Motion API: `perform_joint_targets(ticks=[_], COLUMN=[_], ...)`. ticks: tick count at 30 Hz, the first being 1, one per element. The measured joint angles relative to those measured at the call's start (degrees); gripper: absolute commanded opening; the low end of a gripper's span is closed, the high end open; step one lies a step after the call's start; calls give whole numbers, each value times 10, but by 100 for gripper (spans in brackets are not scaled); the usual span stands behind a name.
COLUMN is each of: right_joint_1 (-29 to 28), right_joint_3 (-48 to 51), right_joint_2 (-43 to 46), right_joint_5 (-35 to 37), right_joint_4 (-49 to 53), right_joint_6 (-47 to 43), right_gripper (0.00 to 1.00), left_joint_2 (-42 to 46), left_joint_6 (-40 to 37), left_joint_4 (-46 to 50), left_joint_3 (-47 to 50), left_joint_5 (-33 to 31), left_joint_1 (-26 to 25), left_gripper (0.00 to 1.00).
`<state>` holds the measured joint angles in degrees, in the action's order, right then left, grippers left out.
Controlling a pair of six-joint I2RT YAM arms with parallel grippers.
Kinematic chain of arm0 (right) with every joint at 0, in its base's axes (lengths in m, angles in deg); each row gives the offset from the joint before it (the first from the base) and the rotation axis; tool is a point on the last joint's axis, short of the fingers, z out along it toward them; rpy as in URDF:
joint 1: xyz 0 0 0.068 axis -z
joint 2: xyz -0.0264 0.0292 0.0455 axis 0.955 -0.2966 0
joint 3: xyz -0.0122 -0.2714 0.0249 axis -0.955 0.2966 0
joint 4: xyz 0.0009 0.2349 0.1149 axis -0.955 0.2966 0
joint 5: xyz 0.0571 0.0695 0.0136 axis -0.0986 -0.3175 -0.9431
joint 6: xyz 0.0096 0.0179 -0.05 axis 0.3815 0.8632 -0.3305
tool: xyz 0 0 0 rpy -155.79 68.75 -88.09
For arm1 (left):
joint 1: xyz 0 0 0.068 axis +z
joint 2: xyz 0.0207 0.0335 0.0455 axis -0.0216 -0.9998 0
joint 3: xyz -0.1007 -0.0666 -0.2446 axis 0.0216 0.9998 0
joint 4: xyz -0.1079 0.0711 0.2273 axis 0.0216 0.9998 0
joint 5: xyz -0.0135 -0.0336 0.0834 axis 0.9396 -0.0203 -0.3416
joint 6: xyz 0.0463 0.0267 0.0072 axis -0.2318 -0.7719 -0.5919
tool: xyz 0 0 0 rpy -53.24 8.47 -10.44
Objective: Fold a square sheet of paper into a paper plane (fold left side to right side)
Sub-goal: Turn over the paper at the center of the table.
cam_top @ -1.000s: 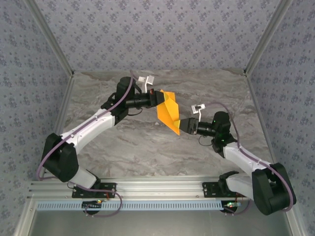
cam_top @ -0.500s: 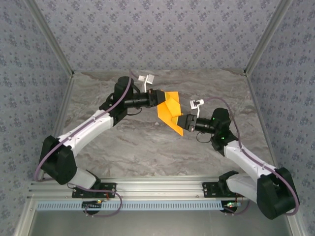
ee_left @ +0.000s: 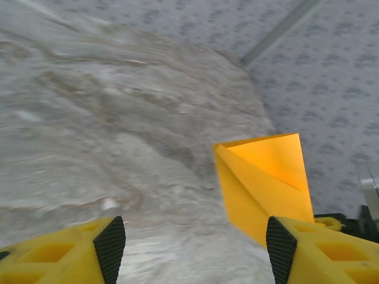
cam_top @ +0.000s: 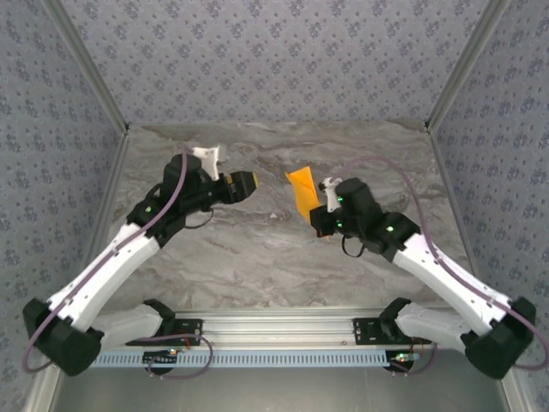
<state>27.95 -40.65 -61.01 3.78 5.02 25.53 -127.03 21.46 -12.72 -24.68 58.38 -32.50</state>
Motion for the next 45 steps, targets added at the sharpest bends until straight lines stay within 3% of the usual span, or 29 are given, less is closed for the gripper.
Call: perform_joint_targets(ticks=[4,8,12,17,20,24,33,39,45], right_joint_1=[-70,-108,-129,-144,-150,-157,-160,-150,-80], right_joint_3=[-66,-129,-180,-231,-254,-268,-257,-206,-113], right_joint_2=[-137,-269,-382,-498,-545,-576,-556,-404,-190], right_joint_5=[195,310,373,409,418,414,275,151,45], right_joint_4=[117,187,223,243,252,257,237,210,145], right_joint_6=[-16,-21,-26,-31,-33,-34,-55,-50,-35], right_gripper=[10,11,12,13,14,25,69,86,96], left_joint_2=[66,134,182,207,219,239,240,209,135], left_joint_6=[3,3,-13,-47,-63,-78,-91,-86,-59], left_joint_4=[35,66,72,72,71,72,71,45,-35], left_joint_3=[52,90,106,113,118,126,127,129,145], left_joint_5=[-71,-110,-106,-57,-25,-1,12,40,90], left_joint_1=[0,0,0,0,0,0,0,0,-2], left_gripper=[69,76,84,98,98,98,98,98,98])
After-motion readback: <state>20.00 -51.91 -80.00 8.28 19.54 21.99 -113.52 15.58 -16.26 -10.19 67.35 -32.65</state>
